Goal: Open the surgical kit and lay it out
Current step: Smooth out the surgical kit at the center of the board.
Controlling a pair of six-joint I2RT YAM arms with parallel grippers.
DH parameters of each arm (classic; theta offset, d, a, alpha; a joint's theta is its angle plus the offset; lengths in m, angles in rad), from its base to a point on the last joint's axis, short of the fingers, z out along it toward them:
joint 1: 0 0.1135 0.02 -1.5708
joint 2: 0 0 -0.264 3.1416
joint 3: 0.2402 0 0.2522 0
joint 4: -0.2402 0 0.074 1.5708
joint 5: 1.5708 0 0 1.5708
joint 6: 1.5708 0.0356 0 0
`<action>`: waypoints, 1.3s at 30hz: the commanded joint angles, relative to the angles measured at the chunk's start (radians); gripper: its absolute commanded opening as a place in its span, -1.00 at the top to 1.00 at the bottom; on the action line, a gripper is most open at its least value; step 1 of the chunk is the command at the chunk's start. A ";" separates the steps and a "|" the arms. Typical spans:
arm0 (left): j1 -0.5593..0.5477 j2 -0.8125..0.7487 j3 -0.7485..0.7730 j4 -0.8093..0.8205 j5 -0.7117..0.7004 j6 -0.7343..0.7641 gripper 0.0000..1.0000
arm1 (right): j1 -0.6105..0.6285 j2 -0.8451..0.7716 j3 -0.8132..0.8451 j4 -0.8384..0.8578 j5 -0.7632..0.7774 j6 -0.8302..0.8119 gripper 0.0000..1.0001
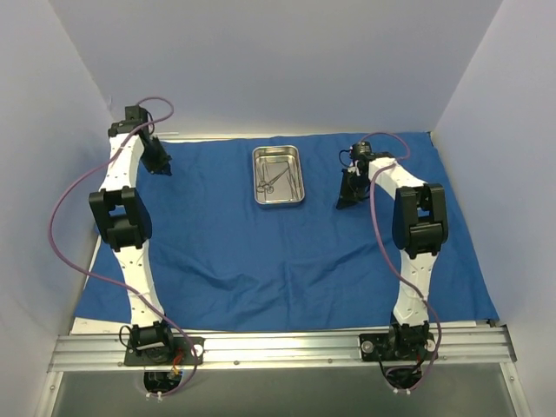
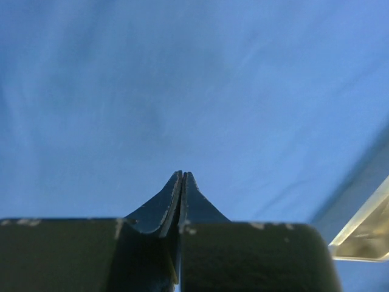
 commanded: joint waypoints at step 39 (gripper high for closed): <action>0.009 0.415 0.340 -0.121 0.006 0.111 0.91 | 0.055 0.106 -0.055 0.002 0.038 0.086 1.00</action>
